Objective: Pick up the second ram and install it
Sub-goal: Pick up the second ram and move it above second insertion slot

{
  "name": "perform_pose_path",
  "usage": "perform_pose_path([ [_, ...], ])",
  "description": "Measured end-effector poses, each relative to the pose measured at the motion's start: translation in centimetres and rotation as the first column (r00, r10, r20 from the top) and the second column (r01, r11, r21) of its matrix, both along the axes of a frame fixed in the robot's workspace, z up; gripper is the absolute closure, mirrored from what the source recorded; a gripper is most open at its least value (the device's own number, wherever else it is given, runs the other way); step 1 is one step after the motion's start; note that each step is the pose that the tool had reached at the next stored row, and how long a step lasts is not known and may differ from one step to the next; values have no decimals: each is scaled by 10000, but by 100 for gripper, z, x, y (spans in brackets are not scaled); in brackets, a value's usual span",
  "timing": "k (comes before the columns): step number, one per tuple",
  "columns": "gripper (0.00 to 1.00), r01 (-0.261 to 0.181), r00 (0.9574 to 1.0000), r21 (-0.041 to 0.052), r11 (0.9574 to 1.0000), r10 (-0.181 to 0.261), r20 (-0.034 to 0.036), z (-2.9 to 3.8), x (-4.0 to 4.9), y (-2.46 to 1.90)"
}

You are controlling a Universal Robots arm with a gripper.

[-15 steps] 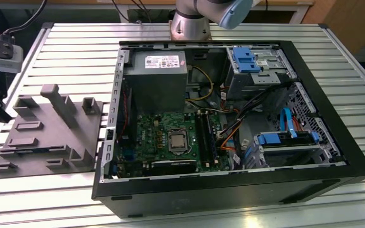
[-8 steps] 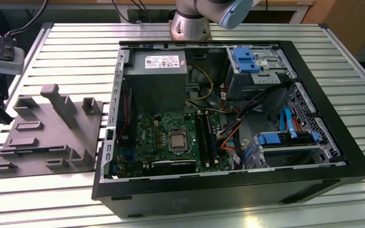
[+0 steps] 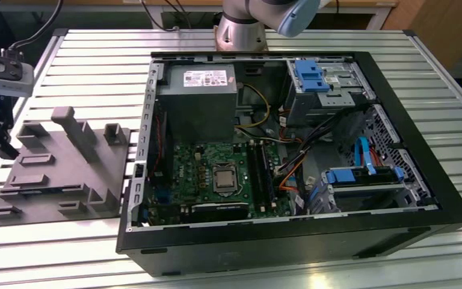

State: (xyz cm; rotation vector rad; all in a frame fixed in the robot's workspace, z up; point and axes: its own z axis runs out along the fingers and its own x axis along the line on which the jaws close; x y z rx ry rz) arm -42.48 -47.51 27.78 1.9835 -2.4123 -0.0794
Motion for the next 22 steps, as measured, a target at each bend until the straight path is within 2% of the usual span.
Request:
perform_pose_path([
  [8, 89, -380, 9993, -41, 9993, 380, -7, -55, 11, -1],
  [22, 89, -660, 9978, -50, 9978, 660, -13, -137, 10, -23],
])
